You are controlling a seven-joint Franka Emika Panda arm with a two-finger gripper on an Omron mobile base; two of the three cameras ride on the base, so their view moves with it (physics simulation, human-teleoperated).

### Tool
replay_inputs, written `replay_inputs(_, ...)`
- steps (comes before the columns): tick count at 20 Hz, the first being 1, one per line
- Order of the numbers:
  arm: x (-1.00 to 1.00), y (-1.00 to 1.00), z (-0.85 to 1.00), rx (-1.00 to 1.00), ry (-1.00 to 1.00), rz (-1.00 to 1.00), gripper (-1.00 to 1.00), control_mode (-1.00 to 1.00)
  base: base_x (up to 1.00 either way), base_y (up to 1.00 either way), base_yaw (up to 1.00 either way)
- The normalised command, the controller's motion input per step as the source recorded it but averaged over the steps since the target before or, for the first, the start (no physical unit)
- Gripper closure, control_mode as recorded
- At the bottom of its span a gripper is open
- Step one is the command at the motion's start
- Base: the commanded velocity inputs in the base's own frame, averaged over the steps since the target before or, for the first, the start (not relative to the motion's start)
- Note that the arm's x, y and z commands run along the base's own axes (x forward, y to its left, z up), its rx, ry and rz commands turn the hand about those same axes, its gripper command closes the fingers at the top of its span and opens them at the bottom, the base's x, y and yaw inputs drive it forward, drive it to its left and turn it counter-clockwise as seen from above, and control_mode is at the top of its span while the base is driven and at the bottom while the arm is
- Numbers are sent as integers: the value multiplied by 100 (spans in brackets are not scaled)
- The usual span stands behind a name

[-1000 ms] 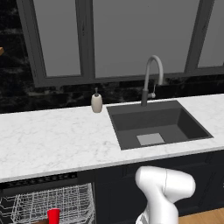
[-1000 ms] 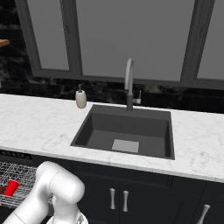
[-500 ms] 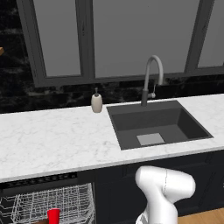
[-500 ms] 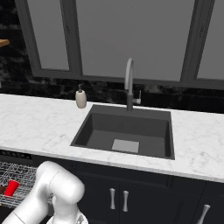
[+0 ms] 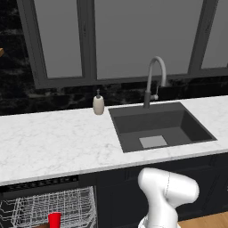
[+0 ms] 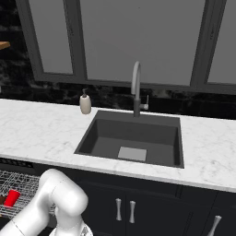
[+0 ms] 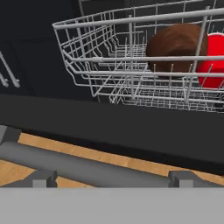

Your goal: Pick up the cup and bowl from the counter, place them in the dishwasher, and close the dishwasher door.

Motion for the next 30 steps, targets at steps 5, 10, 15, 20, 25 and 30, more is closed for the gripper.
replay_inputs(5, 36, -37, -60, 0, -32, -5, -100, -100, 0, 0, 0)
replay_inputs(10, 78, -88, -46, 0, -14, -5, -100, -100, 0, 0, 0)
replay_inputs(15, 60, -74, -13, 0, -21, -7, -100, -100, 0, 0, 0)
replay_inputs(20, 72, -32, 0, 3, -25, -4, -100, -100, 0, 0, 0)
replay_inputs(25, 78, -59, -2, 4, -16, -5, -100, -100, 0, 0, 0)
replay_inputs(30, 68, -60, -14, 0, -10, -7, -100, -100, 0, 0, 0)
